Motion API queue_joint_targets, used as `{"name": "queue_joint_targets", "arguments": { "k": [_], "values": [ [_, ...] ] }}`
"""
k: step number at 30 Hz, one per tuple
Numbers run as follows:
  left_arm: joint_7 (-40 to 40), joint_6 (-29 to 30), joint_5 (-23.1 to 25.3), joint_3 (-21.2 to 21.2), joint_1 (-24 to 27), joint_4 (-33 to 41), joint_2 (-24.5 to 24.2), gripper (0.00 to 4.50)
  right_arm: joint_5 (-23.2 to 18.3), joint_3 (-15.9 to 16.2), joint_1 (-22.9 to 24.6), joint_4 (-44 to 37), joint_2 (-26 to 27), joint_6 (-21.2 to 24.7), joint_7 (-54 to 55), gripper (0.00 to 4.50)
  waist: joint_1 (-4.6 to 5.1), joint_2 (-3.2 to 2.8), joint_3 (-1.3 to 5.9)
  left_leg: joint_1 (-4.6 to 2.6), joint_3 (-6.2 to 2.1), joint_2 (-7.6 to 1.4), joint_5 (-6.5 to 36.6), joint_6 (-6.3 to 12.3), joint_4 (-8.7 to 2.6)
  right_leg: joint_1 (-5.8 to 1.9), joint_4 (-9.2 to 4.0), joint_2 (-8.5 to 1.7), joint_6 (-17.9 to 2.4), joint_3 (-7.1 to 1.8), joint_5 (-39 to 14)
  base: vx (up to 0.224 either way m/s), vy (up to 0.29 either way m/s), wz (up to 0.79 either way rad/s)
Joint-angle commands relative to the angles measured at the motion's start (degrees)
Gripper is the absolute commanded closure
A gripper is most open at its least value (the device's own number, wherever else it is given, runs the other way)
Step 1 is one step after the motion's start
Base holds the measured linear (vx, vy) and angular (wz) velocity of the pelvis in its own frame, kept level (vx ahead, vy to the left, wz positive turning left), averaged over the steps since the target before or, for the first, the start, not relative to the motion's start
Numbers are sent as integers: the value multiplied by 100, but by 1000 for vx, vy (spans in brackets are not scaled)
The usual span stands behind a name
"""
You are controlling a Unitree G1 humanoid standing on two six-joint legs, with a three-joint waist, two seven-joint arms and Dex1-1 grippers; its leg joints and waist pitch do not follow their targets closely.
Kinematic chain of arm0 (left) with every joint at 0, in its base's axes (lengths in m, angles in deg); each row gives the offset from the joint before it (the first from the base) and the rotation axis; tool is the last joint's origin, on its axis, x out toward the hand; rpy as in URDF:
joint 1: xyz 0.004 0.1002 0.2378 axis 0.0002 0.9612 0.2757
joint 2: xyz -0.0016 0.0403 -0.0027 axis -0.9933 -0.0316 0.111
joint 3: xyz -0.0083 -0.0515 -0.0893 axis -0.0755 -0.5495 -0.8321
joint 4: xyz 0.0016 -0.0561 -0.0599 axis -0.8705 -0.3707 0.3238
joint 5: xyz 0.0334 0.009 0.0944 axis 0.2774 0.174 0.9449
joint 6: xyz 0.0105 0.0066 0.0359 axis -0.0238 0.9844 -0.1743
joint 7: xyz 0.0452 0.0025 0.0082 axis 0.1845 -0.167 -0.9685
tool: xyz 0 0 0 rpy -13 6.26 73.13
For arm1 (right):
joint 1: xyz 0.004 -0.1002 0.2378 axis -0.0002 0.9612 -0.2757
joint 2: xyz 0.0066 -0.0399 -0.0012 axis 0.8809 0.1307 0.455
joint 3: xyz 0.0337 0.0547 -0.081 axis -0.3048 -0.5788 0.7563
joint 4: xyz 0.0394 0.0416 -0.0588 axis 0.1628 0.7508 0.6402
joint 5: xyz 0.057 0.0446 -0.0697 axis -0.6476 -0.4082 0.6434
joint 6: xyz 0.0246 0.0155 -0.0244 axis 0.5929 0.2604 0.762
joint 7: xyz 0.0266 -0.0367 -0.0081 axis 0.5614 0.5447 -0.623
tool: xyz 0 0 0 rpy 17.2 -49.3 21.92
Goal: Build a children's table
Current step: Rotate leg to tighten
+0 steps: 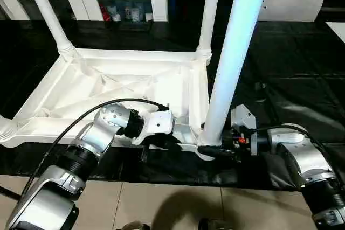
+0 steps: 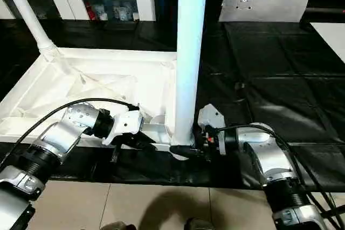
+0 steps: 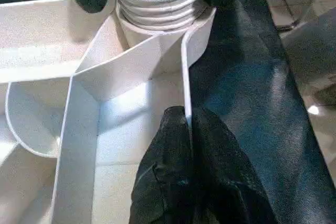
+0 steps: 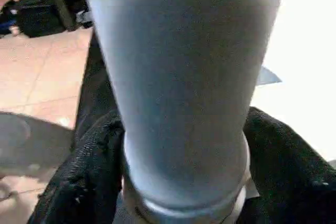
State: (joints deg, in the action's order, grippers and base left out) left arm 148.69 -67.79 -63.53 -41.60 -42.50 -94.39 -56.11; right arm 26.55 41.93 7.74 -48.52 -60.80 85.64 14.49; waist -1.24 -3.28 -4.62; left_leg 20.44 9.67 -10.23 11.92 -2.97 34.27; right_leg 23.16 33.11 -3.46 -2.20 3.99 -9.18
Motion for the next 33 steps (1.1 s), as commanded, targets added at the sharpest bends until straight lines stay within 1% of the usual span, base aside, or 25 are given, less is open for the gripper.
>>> {"name": "queue_joint_targets", "arguments": {
  "k": [1,4,7,13,15,16,17,18,19,20,21,22,23,24,25,26,27,28,29,30,31,33],
  "values": [
    [260,-132,66,213,-46,-15,-82,450,-82,72,-142,20,-46,12,-146,145,13,51,397,10,-53,-278,766,706,-382,-363,-350,-434,-1356,-256,-1260,0,0,0],
    [297,-144,54,218,-42,-26,-104,450,-88,84,-158,53,-43,-22,-218,170,4,46,394,1,-50,-281,780,687,-383,-350,-370,-435,-1313,-257,-1401,0,0,0],
    [326,-155,59,201,-36,-44,-107,450,-102,99,-161,65,-32,-17,-288,175,-17,47,395,-9,-47,-286,780,662,-388,-343,-368,-431,-1303,-261,-1391,0,0,0],
    [213,35,-14,135,36,36,-56,450,-174,122,19,-107,91,88,-159,179,-20,48,390,1,-47,-278,768,650,-391,-346,-373,-433,-1285,-259,-1436,0,0,0],
    [-3,374,-79,70,117,205,50,450,-274,122,274,-431,324,388,194,179,-25,47,375,5,-53,-294,773,624,-409,-345,-385,-440,-1247,-264,-1514,0,0,0],
    [-139,502,-100,23,141,262,125,450,-294,120,356,-555,446,561,409,179,-18,49,373,0,-48,-288,807,608,-408,-340,-394,-437,-1233,-262,-1591,0,0,0],
    [-397,713,-112,-50,174,346,256,450,-237,108,442,-655,647,700,809,179,-14,44,380,-3,-53,-278,899,542,-416,-344,-411,-434,-1165,-253,-1830,0,0,0],
    [-397,713,-112,-50,174,346,256,450,-237,108,442,-655,647,700,809,179,6,52,359,-3,-53,-277,973,501,-427,-334,-435,-441,-1109,-254,-2013,0,0,0],
    [-813,984,-69,-135,187,425,452,450,-98,28,451,-615,952,849,1461,179,27,43,339,-34,-64,-252,1177,416,-432,-312,-494,-447,-973,-240,-2514,0,0,0],
    [-1024,1109,-37,-171,183,454,549,450,-33,-26,433,-567,1106,938,1792,179,77,42,311,-55,-75,-245,1321,299,-449,-282,-521,-438,-884,-236,-2832,0,0,0],
    [-1237,1215,0,-202,171,475,655,450,30,-86,417,-527,1265,999,2123,179,104,40,309,-65,-82,-238,1372,239,-450,-277,-537,-439,-825,-233,-2966,0,0,0],
    [-1763,1469,77,-284,123,488,941,450,106,-244,370,-434,1638,1030,2807,179,166,78,318,-55,-100,-214,1440,187,-448,-286,-564,-437,-703,-215,-3192,0,0,0],
    [-1931,1559,94,-313,105,491,1036,450,117,-300,353,-405,1757,1043,3016,179,216,54,299,-51,-117,-207,1546,162,-452,-259,-590,-437,-623,-199,-3376,0,0,0],
    [-2196,1692,118,-360,70,488,1204,450,132,-371,328,-367,1953,1039,3326,179,266,24,317,-62,-131,-194,1635,176,-441,-260,-611,-442,-559,-188,-3447,0,0,0],
    [-2250,1720,122,-369,62,487,1239,450,135,-386,323,-361,1993,1039,3388,179,305,42,315,-43,-128,-199,1635,192,-444,-260,-615,-438,-551,-197,-3394,0,0,0],
    [-2592,1886,151,-440,14,479,1452,450,184,-443,306,-345,2203,1036,3723,179,346,40,342,-38,-128,-200,1619,215,-435,-258,-606,-430,-587,-197,-3257,0,0,0],
    [-2838,1986,183,-485,-21,465,1603,450,250,-478,290,-317,2335,1024,3977,179,356,38,346,-50,-126,-199,1613,240,-431,-246,-616,-436,-615,-201,-3195,0,0,0],
    [-3067,2072,228,-520,-51,455,1748,450,326,-520,269,-276,2464,1012,4255,179,391,46,357,-30,-120,-196,1549,281,-426,-255,-595,-426,-676,-208,-3021,0,0,0],
    [-3153,2111,250,-533,-59,458,1805,450,358,-537,263,-267,2515,1015,4373,179,401,40,359,-22,-120,-194,1523,300,-426,-254,-588,-425,-711,-210,-2935,0,0,0],
    [-3294,2151,329,-520,-66,458,1913,450,453,-596,198,-182,2646,1079,4719,179,415,34,371,2,-121,-181,1443,344,-418,-280,-569,-425,-757,-207,-2792,0,0,0],
    [-3309,2128,368,-497,-61,459,1936,450,451,-653,167,-147,2705,1083,4833,179,437,25,369,20,-120,-183,1413,398,-422,-281,-572,-422,-778,-211,-2710,0,0,0],
    [-3300,2088,397,-473,-58,456,1940,450,391,-731,150,-131,2754,1074,4883,179,432,39,381,22,-105,-173,1360,467,-406,-282,-588,-428,-759,-215,-2704,0,0,0]
  ]
}}
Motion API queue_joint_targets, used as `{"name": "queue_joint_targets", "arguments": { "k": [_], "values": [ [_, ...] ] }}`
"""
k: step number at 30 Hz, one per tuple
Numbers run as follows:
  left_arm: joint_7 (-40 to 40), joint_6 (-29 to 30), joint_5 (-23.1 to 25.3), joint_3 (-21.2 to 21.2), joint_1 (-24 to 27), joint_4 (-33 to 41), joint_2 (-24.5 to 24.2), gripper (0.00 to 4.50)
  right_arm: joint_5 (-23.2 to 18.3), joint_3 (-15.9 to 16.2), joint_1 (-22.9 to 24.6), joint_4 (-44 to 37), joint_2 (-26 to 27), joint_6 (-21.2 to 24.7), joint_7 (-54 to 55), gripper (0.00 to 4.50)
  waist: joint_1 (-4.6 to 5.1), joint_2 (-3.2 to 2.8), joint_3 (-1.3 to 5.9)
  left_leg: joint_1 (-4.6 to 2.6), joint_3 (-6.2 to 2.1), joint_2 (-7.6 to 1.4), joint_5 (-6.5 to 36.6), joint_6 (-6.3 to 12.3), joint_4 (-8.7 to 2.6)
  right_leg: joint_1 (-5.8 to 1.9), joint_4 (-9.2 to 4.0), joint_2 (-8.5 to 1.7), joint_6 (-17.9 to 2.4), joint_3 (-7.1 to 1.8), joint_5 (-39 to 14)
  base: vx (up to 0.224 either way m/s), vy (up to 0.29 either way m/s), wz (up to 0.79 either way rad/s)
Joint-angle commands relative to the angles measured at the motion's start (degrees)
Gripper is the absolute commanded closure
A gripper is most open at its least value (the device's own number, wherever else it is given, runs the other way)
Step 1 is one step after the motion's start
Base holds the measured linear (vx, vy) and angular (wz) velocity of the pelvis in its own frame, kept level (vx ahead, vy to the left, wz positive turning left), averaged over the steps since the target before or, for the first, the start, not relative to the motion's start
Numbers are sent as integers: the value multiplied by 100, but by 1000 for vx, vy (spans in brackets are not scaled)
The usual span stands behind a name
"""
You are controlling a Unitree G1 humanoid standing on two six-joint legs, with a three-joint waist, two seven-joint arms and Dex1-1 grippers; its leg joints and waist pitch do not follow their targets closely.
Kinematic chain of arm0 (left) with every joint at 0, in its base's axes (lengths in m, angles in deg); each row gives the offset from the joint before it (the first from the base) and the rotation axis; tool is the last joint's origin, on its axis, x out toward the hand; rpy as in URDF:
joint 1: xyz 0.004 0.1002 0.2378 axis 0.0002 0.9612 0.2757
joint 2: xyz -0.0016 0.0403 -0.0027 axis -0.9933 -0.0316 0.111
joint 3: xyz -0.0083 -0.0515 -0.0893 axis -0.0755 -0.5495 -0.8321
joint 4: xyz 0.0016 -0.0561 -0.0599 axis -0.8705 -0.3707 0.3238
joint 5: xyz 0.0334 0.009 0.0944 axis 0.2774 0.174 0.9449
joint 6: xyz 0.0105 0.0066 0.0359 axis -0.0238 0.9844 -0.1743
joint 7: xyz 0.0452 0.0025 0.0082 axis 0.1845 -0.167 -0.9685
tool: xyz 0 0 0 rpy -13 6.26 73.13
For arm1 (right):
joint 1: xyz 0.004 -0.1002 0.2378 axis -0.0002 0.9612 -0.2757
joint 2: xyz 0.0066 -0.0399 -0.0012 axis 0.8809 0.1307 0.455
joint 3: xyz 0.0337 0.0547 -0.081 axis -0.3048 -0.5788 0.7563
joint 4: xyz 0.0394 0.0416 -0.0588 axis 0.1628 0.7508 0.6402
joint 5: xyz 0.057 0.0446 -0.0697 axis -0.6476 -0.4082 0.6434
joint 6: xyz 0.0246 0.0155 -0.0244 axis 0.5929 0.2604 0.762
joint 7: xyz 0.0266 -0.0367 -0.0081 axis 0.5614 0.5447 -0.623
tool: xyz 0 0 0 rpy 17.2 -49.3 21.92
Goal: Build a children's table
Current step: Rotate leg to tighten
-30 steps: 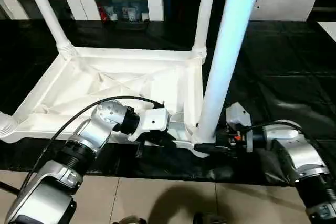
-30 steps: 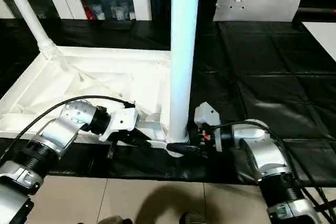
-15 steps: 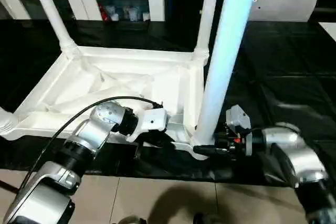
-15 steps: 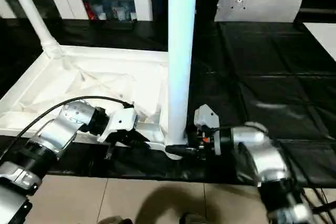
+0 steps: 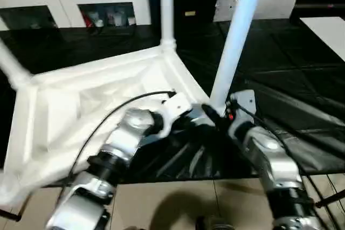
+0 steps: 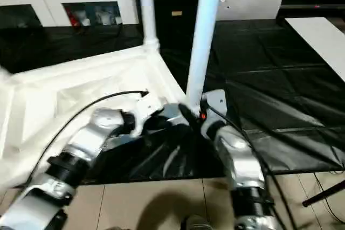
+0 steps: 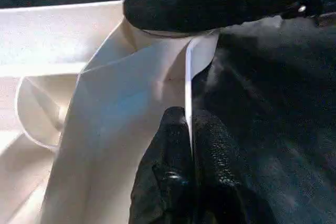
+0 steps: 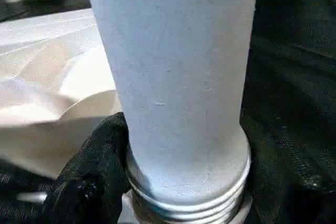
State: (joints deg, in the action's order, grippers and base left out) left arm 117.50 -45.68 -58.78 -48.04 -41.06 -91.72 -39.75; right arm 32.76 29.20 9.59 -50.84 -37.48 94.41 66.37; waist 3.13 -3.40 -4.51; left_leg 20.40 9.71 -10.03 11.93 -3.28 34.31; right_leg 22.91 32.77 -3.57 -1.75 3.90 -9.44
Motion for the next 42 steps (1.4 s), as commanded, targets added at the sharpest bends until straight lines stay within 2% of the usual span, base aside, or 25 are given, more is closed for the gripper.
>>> {"name": "queue_joint_targets", "arguments": {
  "k": [1,3,5,6,8,9,10,12,13,14,16,18,19,20,21,22,24,26,27,28,31,32,34,35,42],
  "values": [
    [-159,-144,-36,193,-192,210,294,450,-376,405,-27,58,490,214,-291,144,-13,45,380,33,-102,-194,1268,545,-403,-265,-543,-420,-835,-218,-2567,0,0,0],
    [49,-271,-11,255,-163,252,159,450,-364,391,19,-11,411,168,-374,107,-33,44,400,53,-113,-220,1111,600,-409,-292,-502,-422,-917,-221,-2275,0,0,0],
    [267,-393,20,314,-133,240,-28,450,-251,443,73,-29,255,39,-500,107,-24,41,416,76,-117,-222,1035,617,-403,-311,-465,-425,-973,-227,-2068,0,0,0],
    [350,-450,55,341,-130,198,-133,450,-191,462,104,-27,145,-67,-595,89,-26,39,423,85,-109,-224,932,653,-389,-322,-433,-429,-1066,-230,-1807,0,0,0],
    [488,-554,41,357,-112,165,-263,450,-178,485,152,-53,-51,-190,-799,65,-37,18,438,74,-100,-223,862,676,-372,-334,-412,-429,-1163,-231,-1621,0,0,0],
    [572,-647,37,359,-101,143,-336,450,-165,492,182,-78,-173,-272,-938,54,-39,28,437,88,-98,-224,809,704,-368,-352,-400,-426,-1207,-231,-1504,0,0,0],
    [572,-647,37,359,-101,143,-336,450,-165,492,182,-78,-173,-272,-938,54,-45,24,442,88,-95,-219,798,721,-362,-356,-400,-428,-1211,-226,-1484,0,0,0],
    [939,-961,-25,371,-73,73,-552,450,-171,489,239,-150,-595,-512,-1465,35,-54,22,450,83,-85,-222,784,760,-349,-358,-395,-423,-1220,-229,-1426,0,0,0],
    [1051,-1070,-43,379,-70,48,-615,450,-180,485,242,-159,-727,-584,-1622,23,-83,-1,450,75,-89,-234,750,779,-349,-355,-393,-423,-1240,-226,-1375,0,0,0],
    [1195,-1109,-82,384,-56,45,-680,450,-206,482,239,-170,-871,-635,-1816,10,-99,21,461,86,-90,-231,700,801,-344,-375,-374,-418,-1262,-224,-1265,0,0,0],
    [1583,-1387,-173,435,-37,23,-843,450,-222,518,225,-207,-1206,-788,-2331,10,-130,10,469,65,-93,-250,650,846,-341,-366,-358,-417,-1337,-219,-1119,0,0,0],
    [1943,-1577,-223,503,-24,-1,-1013,450,-319,620,218,-267,-1521,-905,-2938,10,-205,25,473,59,-83,-270,583,891,-336,-364,-332,-426,-1373,-232,-1032,0,0,0],
    [1987,-1597,-227,513,-24,-5,-1035,450,-342,636,217,-278,-1560,-904,-3028,10,-205,25,473,59,-83,-270,583,891,-336,-364,-332,-426,-1373,-232,-1032,0,0,0],
    [2125,-1662,-242,545,-30,-30,-1103,450,-425,705,207,-303,-1698,-899,-3329,10,-250,18,476,31,-78,-286,580,905,-337,-347,-326,-424,-1398,-238,-985,0,0,0],
    [2295,-1674,-261,585,-40,-49,-1188,450,-522,820,193,-342,-1880,-855,-3760,10,-292,32,473,42,-80,-293,561,934,-341,-367,-298,-417,-1429,-231,-914,0,0,0],
    [2421,-1739,-292,607,-46,-60,-1230,450,-547,870,166,-321,-1955,-882,-3936,10,-301,49,473,43,-74,-296,553,949,-339,-367,-298,-419,-1436,-232,-895,0,0,0],
    [2652,-1786,-349,643,-62,-58,-1302,450,-600,933,80,-257,-2051,-878,-4222,10,-358,45,478,39,-63,-305,503,940,-330,-354,-283,-429,-1457,-233,-900,0,0,0],
    [2850,-1898,-395,670,-103,-122,-1364,450,-646,1000,-17,-141,-2139,-913,-4521,10,-374,47,476,42,-60,-303,494,914,-329,-352,-280,-432,-1457,-234,-919,0,0,0],
    [2850,-1898,-395,670,-103,-122,-1364,450,-646,1000,-17,-141,-2139,-913,-4521,10,-377,69,477,52,-66,-294,503,899,-328,-361,-274,-428,-1450,-224,-977,0,0,0],
    [3020,-2007,-398,698,-148,-191,-1444,450,-677,1093,-106,-30,-2227,-914,-4825,27,-388,61,473,39,-60,-301,512,875,-325,-349,-284,-434,-1419,-233,-1039,0,0,0],
    [3221,-2163,-385,730,-230,-306,-1559,450,-697,1214,-222,110,-2337,-912,-5156,39,-418,81,473,44,-51,-287,512,870,-317,-350,-290,-423,-1367,-230,-1137,0,0,0],
    [3284,-2181,-394,733,-249,-318,-1598,450,-725,1246,-253,139,-2361,-890,-5266,56,-425,94,474,52,-54,-290,479,866,-319,-356,-282,-432,-1351,-231,-1128,0,0,0],
    [3324,-2189,-400,731,-259,-322,-1618,450,-743,1261,-270,155,-2371,-875,-5337,64,-443,80,483,46,-55,-296,436,865,-315,-350,-276,-429,-1343,-227,-1119,0,0,0],
    [3357,-2196,-404,718,-274,-334,-1627,450,-758,1277,-295,183,-2384,-850,-5425,75,-446,100,481,44,-51,-295,421,869,-316,-345,-278,-424,-1344,-228,-1106,0,0,0],
    [3390,-2287,-423,700,-343,-462,-1614,450,-844,1330,-319,182,-2401,-804,-5594,146,-498,88,487,41,-49,-293,347,891,-309,-345,-267,-422,-1353,-220,-1058,0,0,0]
  ]
}}
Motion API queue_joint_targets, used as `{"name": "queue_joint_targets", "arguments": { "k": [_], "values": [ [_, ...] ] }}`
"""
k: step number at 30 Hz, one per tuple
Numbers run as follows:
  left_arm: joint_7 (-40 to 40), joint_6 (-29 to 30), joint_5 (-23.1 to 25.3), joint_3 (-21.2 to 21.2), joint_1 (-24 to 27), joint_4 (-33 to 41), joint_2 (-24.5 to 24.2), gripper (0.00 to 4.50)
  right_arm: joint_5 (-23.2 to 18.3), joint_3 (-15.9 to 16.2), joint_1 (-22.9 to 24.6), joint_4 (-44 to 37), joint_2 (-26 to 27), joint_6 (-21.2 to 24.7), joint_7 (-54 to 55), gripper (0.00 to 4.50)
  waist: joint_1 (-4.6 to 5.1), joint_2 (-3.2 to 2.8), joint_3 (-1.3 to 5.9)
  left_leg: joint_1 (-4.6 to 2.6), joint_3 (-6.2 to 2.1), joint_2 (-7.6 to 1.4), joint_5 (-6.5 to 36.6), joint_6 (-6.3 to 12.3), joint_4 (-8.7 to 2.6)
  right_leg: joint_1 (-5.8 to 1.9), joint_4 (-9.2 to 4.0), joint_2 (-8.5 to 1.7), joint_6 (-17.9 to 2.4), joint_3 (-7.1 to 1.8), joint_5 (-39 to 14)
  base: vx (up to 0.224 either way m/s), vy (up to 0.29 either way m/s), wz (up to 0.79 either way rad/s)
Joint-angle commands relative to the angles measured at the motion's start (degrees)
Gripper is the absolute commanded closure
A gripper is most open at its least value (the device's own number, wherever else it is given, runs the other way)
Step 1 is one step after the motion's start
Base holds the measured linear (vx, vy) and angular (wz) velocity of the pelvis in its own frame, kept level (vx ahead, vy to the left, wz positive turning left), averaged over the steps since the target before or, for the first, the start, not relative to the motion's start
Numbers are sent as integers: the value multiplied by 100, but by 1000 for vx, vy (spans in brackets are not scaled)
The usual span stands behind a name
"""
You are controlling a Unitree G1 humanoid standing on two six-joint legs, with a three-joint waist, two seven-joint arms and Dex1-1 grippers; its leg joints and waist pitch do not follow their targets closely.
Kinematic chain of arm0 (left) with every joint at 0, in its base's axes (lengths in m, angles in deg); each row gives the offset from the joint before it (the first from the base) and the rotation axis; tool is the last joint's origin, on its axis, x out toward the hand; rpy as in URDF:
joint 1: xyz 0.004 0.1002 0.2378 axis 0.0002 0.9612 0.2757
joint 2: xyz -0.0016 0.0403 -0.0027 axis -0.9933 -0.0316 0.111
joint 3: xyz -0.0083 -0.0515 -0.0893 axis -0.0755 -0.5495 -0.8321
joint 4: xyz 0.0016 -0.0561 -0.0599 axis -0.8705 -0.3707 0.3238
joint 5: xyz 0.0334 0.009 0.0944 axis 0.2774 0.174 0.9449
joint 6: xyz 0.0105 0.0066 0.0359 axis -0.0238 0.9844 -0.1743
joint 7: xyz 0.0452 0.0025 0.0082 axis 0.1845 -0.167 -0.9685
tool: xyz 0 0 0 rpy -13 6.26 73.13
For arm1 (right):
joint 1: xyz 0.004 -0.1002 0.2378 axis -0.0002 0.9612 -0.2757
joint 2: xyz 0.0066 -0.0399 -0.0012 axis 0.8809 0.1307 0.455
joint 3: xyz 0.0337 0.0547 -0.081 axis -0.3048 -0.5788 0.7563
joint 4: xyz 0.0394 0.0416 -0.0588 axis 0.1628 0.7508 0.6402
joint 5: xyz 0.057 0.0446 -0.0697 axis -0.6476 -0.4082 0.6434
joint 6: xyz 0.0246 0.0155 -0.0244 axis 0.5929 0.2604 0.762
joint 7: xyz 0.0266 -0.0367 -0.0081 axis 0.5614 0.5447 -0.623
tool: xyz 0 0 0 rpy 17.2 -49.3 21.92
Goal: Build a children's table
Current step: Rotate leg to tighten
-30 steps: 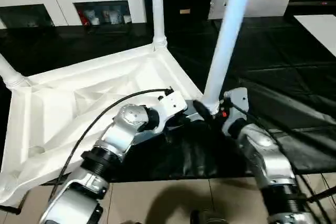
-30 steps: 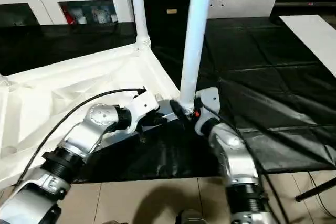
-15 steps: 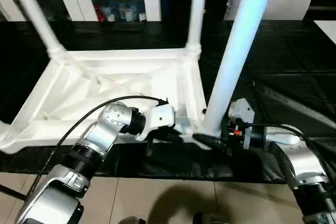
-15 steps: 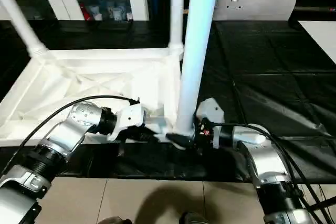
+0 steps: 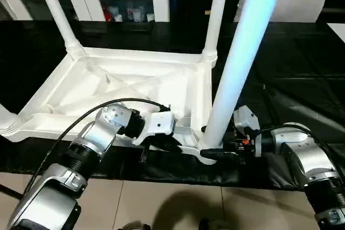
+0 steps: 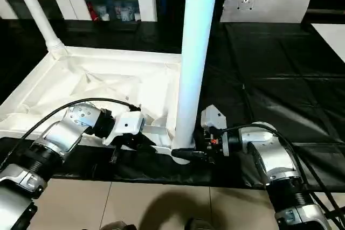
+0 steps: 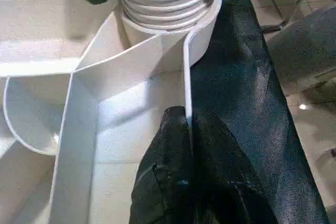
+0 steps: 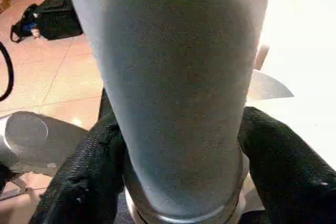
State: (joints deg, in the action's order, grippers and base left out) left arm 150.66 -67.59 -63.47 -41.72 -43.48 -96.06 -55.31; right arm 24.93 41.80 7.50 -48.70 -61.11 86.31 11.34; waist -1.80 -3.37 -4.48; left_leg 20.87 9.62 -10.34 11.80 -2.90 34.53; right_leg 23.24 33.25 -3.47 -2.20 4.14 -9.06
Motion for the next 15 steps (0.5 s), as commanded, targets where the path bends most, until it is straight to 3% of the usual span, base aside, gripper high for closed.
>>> {"name": "queue_joint_targets", "arguments": {
  "k": [1,3,11,15],
  "values": [
    [77,-106,42,65,-110,-42,-50,450,-60,78,-115,-14,-33,-42,-109,146,-3,93,488,-4,-40,-260,360,839,-329,-381,-314,-432,-1297,-246,-1109,0,0,0],
    [78,-111,41,64,-114,-50,-48,450,-60,80,-119,-4,-32,-54,-116,171,-8,91,493,0,-39,-255,345,819,-325,-385,-317,-435,-1275,-244,-1149,0,0,0],
    [54,-94,13,31,-89,-90,-2,450,-83,94,-31,-87,-11,-45,-167,183,-9,83,494,-2,-40,-256,323,822,-323,-381,-318,-426,-1263,-238,-1146,0,0,0],
    [-301,444,-150,-122,19,122,235,450,-201,185,321,-539,205,374,125,184,-26,87,495,-1,-43,-266,235,843,-327,-389,-301,-424,-1303,-243,-989,0,0,0]
  ]
}}
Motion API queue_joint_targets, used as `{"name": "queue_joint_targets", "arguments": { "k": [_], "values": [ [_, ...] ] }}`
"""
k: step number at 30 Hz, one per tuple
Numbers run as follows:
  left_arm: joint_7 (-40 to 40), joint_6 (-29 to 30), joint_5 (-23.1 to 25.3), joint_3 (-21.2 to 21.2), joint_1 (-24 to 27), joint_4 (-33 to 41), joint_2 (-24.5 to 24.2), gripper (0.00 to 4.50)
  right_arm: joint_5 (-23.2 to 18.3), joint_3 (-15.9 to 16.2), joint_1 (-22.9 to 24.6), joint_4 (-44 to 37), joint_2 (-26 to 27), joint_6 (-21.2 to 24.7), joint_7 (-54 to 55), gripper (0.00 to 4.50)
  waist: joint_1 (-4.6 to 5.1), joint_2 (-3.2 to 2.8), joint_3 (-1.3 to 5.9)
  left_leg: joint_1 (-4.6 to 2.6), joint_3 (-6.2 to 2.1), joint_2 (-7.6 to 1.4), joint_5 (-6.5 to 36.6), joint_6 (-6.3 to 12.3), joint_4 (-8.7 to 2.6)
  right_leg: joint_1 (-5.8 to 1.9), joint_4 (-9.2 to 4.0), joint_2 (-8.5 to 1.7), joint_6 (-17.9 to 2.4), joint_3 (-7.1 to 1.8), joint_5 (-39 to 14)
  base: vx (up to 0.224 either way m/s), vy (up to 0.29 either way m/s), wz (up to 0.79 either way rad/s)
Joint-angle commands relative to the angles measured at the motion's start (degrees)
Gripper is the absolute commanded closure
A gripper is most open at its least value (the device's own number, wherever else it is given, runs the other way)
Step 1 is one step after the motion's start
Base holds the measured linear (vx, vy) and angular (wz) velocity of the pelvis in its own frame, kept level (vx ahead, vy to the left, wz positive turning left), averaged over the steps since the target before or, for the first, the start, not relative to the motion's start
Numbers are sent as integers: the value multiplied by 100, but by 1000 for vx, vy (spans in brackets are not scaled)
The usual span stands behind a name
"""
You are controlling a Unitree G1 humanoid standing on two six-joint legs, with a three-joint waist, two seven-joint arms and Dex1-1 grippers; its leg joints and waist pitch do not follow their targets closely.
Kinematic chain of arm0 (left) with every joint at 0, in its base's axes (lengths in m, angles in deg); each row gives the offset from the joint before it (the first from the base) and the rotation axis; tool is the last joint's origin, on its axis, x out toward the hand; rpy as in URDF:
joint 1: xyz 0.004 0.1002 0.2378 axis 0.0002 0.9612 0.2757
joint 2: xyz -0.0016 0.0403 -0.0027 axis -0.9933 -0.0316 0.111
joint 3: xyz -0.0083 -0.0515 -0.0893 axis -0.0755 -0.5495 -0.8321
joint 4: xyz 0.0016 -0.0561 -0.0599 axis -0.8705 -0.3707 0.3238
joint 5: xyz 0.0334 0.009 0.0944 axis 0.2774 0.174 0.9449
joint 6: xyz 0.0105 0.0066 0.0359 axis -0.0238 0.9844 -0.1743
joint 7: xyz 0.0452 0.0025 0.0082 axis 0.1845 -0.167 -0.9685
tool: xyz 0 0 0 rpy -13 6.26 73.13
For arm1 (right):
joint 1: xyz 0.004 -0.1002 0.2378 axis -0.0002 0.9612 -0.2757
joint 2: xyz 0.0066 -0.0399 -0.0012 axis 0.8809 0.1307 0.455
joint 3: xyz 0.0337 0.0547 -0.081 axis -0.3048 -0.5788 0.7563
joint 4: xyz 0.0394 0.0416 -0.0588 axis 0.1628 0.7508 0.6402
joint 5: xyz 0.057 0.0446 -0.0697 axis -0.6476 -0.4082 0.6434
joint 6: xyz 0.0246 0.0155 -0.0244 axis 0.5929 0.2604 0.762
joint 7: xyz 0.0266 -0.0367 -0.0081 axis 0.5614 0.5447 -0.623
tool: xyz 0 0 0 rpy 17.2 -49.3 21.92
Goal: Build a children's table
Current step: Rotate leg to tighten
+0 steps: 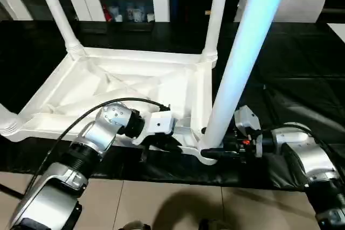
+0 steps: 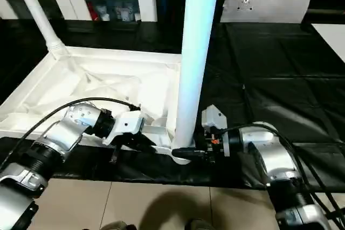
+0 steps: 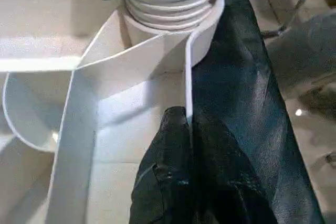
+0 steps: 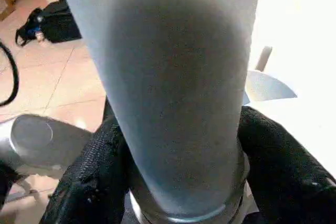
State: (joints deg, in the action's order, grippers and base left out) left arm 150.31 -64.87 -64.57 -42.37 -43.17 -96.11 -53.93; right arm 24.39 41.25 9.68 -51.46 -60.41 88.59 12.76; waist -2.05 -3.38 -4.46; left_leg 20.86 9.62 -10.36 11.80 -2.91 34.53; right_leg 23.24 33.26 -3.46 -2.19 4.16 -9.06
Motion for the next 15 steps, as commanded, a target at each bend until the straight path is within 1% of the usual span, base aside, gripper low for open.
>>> {"name": "queue_joint_targets", "arguments": {
  "k": [1,2,3,4,5,6,8,9,10,11,12,13,14,15],
  "values": [
    [-580,336,-20,-118,-39,119,257,450,-34,281,191,-343,305,178,316,184,-15,73,495,-6,-50,-270,244,842,-326,-384,-302,-436,-1312,-242,-1015,0,0,0],
    [-580,336,-20,-118,-39,119,257,450,-34,281,191,-343,305,178,316,184,-5,75,482,-17,-43,-265,316,813,-332,-361,-329,-429,-1290,-240,-1136,0,0,0],
    [-965,537,48,-166,-84,107,449,450,176,283,197,-307,551,209,866,184,17,88,462,-13,-40,-248,474,743,-347,-369,-370,-432,-1224,-230,-1427,0,0,0],
    [-1017,567,59,-172,-91,107,476,450,207,282,194,-298,586,214,946,185,26,73,446,-20,-40,-242,547,674,-353,-354,-386,-434,-1177,-233,-1598,0,0,0],
    [-1214,681,98,-190,-113,105,574,450,324,277,179,-262,719,233,1248,185,51,79,415,-43,-44,-219,792,560,-371,-352,-450,-433,-1044,-213,-2086,0,0,0],
    [-1477,858,149,-206,-148,101,730,450,413,195,122,-178,987,323,1762,185,102,70,377,-45,-53,-210,977,421,-395,-346,-489,-419,-888,-204,-2498,0,0,0],
    [-2068,1150,231,-287,-253,37,1061,450,433,-25,7,-29,1512,570,2664,185,139,75,375,-82,-65,-178,1140,319,-397,-342,-541,-427,-735,-186,-2891,0,0,0],
    [-2254,1252,246,-328,-292,12,1166,450,448,-86,-23,-4,1659,629,2924,185,216,78,362,-96,-78,-148,1282,243,-394,-320,-592,-424,-640,-160,-3181,0,0,0],
    [-2666,1496,278,-429,-370,-26,1396,450,491,-205,-78,26,1978,774,3508,185,277,83,363,-88,-92,-144,1303,203,-395,-315,-599,-414,-550,-158,-3270,0,0,0],
    [-2783,1572,288,-455,-390,-30,1462,450,505,-238,-93,33,2069,825,3686,185,286,70,376,-112,-95,-133,1323,224,-386,-305,-620,-415,-529,-152,-3277,0,0,0],
    [-2984,1705,307,-500,-422,-34,1575,450,537,-292,-128,57,2240,891,4016,186,340,84,390,-96,-99,-132,1302,282,-386,-310,-605,-411,-573,-169,-3105,0,0,0],
    [-2984,1705,307,-500,-422,-34,1575,450,537,-292,-128,57,2240,891,4016,186,362,88,387,-68,-101,-134,1275,324,-393,-324,-595,-404,-595,-172,-3003,0,0,0],
    [-3225,1832,335,-556,-460,-53,1690,450,610,-352,-183,113,2412,922,4383,186,403,73,390,-59,-96,-133,1315,413,-387,-309,-593,-402,-639,-173,-2893,0,0,0],
    [-3598,1929,397,-658,-524,-108,1825,450,759,-438,-293,256,2616,973,4887,186,411,48,391,-78,-93,-136,1322,428,-385,-286,-596,-408,-674,-184,-2840,0,0,0]
  ]
}}
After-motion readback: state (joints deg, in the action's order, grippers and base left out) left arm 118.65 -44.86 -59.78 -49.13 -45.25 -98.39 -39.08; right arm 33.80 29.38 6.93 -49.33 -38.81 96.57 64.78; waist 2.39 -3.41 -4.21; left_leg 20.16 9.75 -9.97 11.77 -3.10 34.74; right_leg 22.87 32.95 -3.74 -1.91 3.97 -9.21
